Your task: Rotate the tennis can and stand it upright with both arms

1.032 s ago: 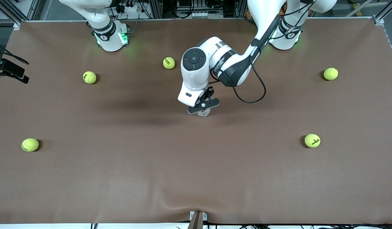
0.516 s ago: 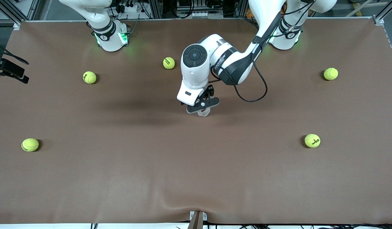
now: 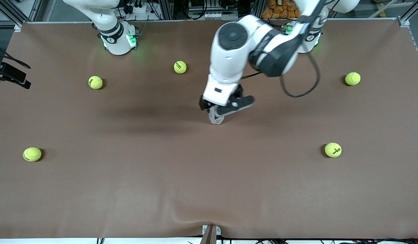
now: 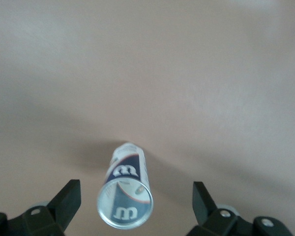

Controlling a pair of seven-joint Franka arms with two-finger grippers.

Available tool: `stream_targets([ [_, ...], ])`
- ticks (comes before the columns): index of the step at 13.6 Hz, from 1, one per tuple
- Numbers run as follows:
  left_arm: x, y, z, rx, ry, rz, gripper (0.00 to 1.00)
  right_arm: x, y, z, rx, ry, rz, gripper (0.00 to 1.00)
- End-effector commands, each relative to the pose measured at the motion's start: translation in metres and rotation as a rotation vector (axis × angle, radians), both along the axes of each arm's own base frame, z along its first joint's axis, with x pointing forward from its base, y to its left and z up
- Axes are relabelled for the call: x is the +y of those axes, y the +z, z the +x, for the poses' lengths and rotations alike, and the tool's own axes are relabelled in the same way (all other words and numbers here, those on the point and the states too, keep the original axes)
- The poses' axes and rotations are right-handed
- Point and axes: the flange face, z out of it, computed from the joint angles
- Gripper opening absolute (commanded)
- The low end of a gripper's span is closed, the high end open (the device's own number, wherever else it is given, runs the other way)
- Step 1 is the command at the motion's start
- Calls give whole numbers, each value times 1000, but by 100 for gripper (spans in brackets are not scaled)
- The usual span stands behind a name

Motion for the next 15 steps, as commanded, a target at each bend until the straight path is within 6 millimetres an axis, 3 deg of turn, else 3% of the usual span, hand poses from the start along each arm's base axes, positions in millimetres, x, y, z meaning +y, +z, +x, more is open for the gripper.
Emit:
stream_targets([
  [1, 65, 45, 26, -35, -3, -7, 100, -2, 4, 0, 3, -8, 1, 100],
  [3, 104, 54, 43, -39, -102, 28, 100, -2, 4, 0, 3, -8, 1, 100],
  [5, 148, 65, 62, -50, -95, 36, 100, -1, 5, -1, 3, -6, 1, 100],
  [8, 198, 66, 85, -51, -125, 49, 100, -1, 4, 0, 3, -6, 1, 100],
  [10, 228, 68, 96, -56, -147, 56, 100, -1, 4, 0, 5, -6, 1, 100],
  [13, 290, 72, 113, -64, -202, 59, 100, -2, 5, -1, 3, -8, 1, 100],
  [15, 311, 80, 112, -57, -222, 58, 100, -2, 4, 0, 3, -8, 1, 100],
])
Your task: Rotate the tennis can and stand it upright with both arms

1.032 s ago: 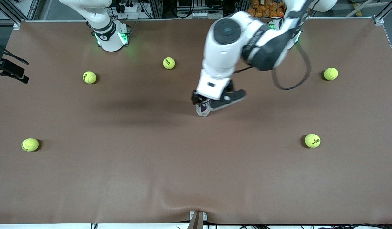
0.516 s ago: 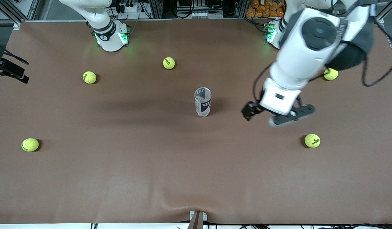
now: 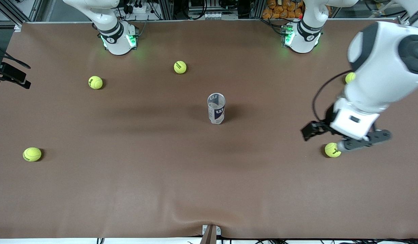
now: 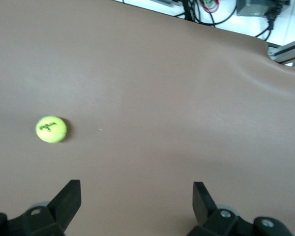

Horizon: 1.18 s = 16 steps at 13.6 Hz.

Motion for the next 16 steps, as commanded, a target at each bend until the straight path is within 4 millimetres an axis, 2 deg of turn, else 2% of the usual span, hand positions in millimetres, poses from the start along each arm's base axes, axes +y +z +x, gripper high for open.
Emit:
stream_targets([
  [1, 25, 15, -12, 33, -29, 3, 100, -2, 4, 0, 2, -8, 1, 100],
  [5, 62, 50, -39, 73, -96, 27, 100, -2, 5, 0, 1, -8, 1, 100],
  [9, 82, 79, -90, 106, -136, 55, 100, -1, 4, 0, 2, -6, 1, 100],
  [12, 91, 80, -125, 102, -145, 67, 100, -1, 4, 0, 2, -8, 1, 100],
  [16, 105, 77, -136, 93, -165, 71, 100, -1, 4, 0, 3, -11, 3, 100],
])
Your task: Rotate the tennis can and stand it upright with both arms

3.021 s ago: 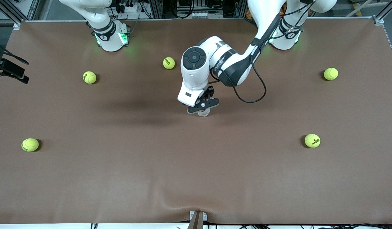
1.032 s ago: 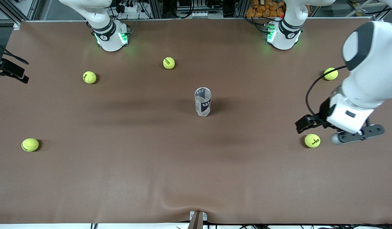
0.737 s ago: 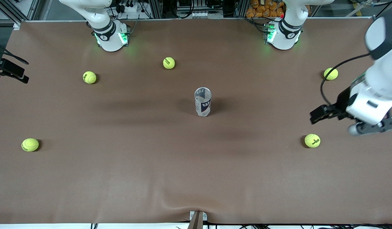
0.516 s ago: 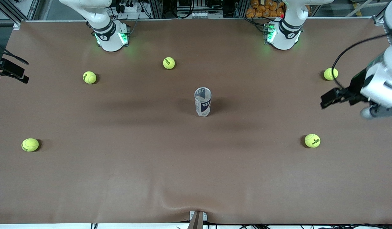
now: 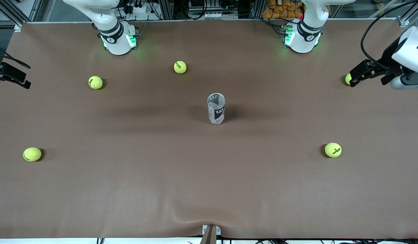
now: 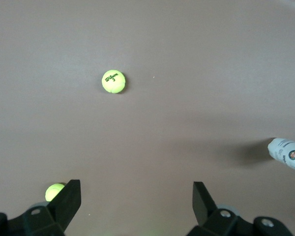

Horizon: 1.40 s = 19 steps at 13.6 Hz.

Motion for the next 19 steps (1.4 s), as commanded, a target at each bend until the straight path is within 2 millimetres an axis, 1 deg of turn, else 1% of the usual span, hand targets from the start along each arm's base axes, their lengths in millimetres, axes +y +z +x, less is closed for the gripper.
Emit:
stream_targets([
  [1, 8, -3, -14, -17, -13, 12, 100, -1, 5, -1, 2, -12, 2, 100],
  [3, 15, 4, -2, -43, -4, 32, 100, -3, 3, -1, 6, -15, 3, 100],
  [4, 21, 0, 3, -39, -4, 47, 100, -6, 2, -1, 9, -22, 3, 100],
  [5, 30, -4, 7, -34, -10, 36, 100, -6, 2, -1, 8, -20, 3, 100],
  [6, 43, -5, 11, -46, -17, 30, 100, -5, 2, -1, 9, -20, 3, 100],
  [9, 52, 1, 9, -62, -35, 32, 100, -6, 2, -1, 11, -22, 3, 100],
  [10, 59, 12, 9, -83, -19, 31, 100, -5, 2, -1, 11, -20, 3, 100],
  [11, 62, 14, 8, -77, -16, 30, 100, -5, 2, -1, 11, -20, 5, 100],
  [12, 73, 7, 2, -22, -12, 23, 100, -4, 2, -1, 11, -18, 5, 100],
  [13, 75, 0, 1, 11, -42, -26, 100, -4, 1, -1, 12, -18, 5, 100],
  [14, 77, -3, 2, 16, -64, -44, 100, -4, 2, -1, 11, -18, 5, 100],
  [19, 73, -8, 3, 26, -55, -41, 100, -1, 2, -1, 10, -13, 8, 100],
])
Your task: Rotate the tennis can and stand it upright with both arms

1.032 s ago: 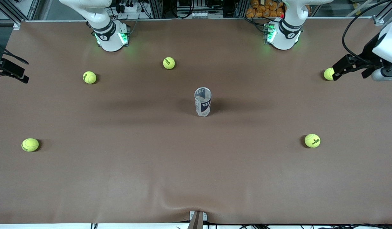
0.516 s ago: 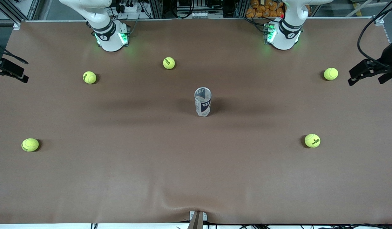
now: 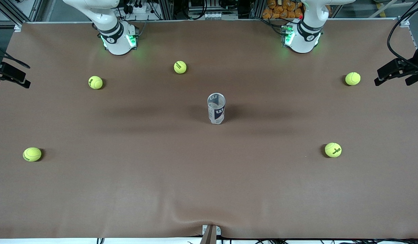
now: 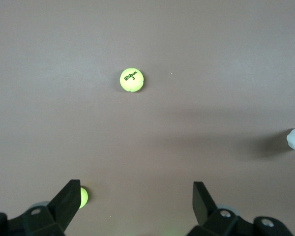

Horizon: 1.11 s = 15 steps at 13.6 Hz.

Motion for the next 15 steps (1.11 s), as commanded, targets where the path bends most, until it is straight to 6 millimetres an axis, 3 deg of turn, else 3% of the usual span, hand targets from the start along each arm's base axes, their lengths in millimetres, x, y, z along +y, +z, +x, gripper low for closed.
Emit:
stream_targets([
  [1, -1, -2, -2, 17, -7, -9, 100, 2, 3, 0, 2, -8, 7, 100],
  [4, -1, -11, -4, 37, 1, -8, 100, 2, 3, 0, 2, -9, 8, 100],
  [6, -12, -13, -5, 41, 19, -6, 100, 1, 3, 0, 2, -9, 8, 100],
  [15, -10, -14, -1, 44, 16, -7, 100, 1, 3, 2, -9, -9, 6, 100],
])
